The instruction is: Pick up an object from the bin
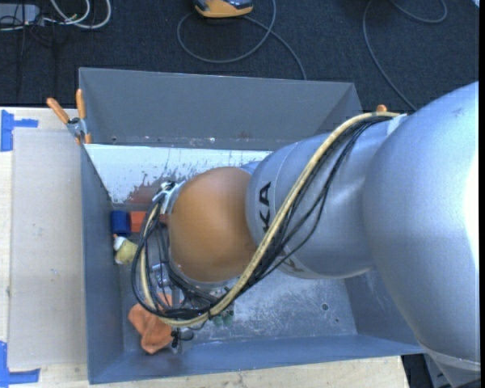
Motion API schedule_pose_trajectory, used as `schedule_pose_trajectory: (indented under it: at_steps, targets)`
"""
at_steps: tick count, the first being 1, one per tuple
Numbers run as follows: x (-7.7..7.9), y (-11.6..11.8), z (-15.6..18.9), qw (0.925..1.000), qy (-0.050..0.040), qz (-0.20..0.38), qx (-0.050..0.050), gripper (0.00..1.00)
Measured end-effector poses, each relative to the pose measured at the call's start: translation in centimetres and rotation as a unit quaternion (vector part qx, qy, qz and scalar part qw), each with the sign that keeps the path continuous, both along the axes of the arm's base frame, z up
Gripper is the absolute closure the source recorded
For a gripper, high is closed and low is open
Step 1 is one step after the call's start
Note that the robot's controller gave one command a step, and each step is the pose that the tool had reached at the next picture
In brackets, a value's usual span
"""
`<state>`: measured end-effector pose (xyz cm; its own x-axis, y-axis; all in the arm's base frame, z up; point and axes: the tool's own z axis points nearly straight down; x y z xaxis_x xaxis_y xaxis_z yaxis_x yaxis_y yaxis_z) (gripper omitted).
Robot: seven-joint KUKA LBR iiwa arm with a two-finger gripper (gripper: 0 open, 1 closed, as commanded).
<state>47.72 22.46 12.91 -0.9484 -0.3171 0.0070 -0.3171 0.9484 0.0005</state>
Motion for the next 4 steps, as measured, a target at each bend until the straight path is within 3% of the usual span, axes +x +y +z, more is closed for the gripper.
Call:
schedule_pose_trajectory:
  at_steps: [1, 2, 4]
  targets:
    - [0.8, -1.1, -6.0, 0.9998, -0.0027, 0.019, 0.001, 0.00]
    - [0.5, 0.1, -6.0, 1.0000, 0.0003, -0.002, 0.000, 1.00]
    - [0.5, 0.1, -5.9, 1.0000, 0.0008, -0.003, 0.000, 1.00]
